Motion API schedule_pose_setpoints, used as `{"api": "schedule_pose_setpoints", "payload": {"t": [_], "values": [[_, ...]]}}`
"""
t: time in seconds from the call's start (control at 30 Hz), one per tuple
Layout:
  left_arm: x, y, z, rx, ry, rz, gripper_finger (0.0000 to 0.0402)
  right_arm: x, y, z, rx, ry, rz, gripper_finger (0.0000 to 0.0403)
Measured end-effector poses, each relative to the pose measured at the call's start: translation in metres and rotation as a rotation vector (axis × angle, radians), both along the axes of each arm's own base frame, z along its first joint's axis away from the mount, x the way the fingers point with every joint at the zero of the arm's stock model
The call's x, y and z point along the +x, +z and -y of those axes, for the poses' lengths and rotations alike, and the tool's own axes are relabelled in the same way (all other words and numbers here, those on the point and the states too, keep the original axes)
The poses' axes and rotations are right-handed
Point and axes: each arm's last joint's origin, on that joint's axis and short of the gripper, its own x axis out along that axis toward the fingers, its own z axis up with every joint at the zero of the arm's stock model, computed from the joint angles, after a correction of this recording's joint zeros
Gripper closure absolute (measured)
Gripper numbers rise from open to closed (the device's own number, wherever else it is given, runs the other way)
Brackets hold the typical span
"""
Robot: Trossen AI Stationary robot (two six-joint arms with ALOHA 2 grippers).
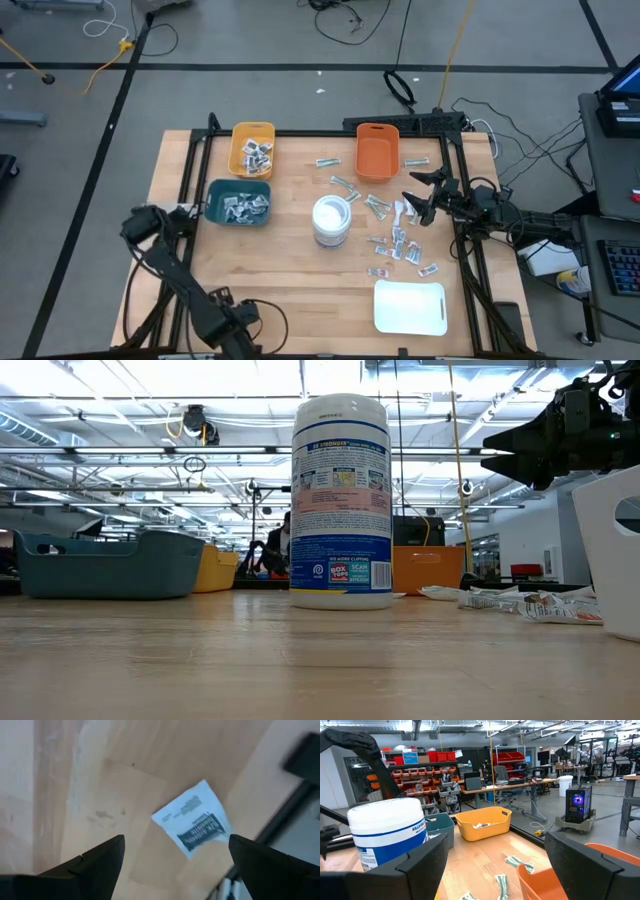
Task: Pick & Place First Aid Supplies
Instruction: Put the black pad into the yellow bin
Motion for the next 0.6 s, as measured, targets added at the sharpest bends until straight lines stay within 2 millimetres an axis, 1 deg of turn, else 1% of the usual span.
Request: {"api": "schedule_pose_setpoints", "payload": {"t": [0.17, 0.4, 0.5, 0.6], "values": [[0.002, -0.018, 0.003, 0.038, -0.010, -0.031, 0.0039, 0.000, 0.000, 0.000, 0.000, -0.001, 0.000, 0.0078], [0.004, -0.020, 0.004, 0.037, -0.058, -0.003, 0.0041, 0.000, 0.000, 0.000, 0.000, 0.000, 0.000, 0.0078], [0.006, -0.022, 0.007, -0.004, -0.095, 0.031, 0.0062, 0.000, 0.000, 0.000, 0.000, 0.000, 0.000, 0.0078], [0.008, -0.025, 0.008, -0.031, -0.102, 0.055, 0.0103, 0.000, 0.000, 0.000, 0.000, 0.000, 0.000, 0.0078]]}}
